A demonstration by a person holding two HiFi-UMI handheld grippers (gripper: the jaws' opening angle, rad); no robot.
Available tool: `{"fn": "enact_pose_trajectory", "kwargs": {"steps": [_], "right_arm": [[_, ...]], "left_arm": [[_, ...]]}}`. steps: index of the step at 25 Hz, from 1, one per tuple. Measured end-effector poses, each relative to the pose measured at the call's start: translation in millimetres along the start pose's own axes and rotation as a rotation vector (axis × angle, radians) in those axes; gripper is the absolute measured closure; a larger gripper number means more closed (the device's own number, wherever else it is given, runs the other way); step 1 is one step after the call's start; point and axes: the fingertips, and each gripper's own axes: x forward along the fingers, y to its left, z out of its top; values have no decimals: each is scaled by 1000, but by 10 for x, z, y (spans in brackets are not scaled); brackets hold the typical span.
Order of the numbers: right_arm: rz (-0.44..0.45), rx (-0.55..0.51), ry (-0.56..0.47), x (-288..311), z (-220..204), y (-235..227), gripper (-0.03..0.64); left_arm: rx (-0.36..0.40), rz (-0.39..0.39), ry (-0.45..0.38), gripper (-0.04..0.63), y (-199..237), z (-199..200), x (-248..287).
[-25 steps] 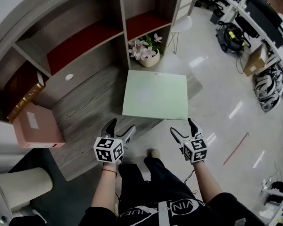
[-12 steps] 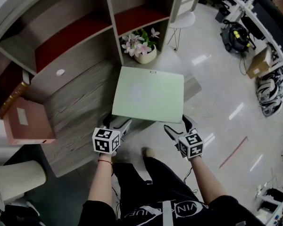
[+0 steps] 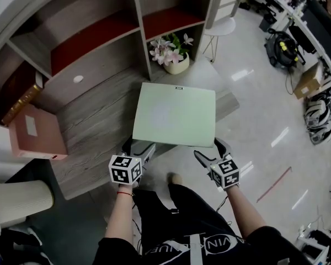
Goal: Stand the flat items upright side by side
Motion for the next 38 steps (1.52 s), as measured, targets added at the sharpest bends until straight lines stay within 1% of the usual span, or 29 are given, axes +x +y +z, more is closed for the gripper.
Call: {"fn": "enact_pose_trajectory", "kwargs": {"steps": [4,9,14,21,27,32,38], "right_arm": [[43,-30,9,9,-7,119,222],[112,-91,30,52,-26,331,225],[155,-117,35,106,3,449,225],[235,-201,61,163,-2,676,241],[293,-234,66,226,1,875,241],[360,-273,69,292,25,1080,245],[435,-309,76,357,31,1374,245]], "left_arm": [[-26,29,-3,209,24,-97,-179],[-74,90,-16,209,117,-244,-423],[-120,139,-36,209,134,-398,-630],[-247,212,-106,209,231,-515,-952],[-324,265,-146,209,268,-675,-1219],[-421,310,-205,209,341,-779,-1485],[-485,374,-235,209,440,-942,-1797]]}}
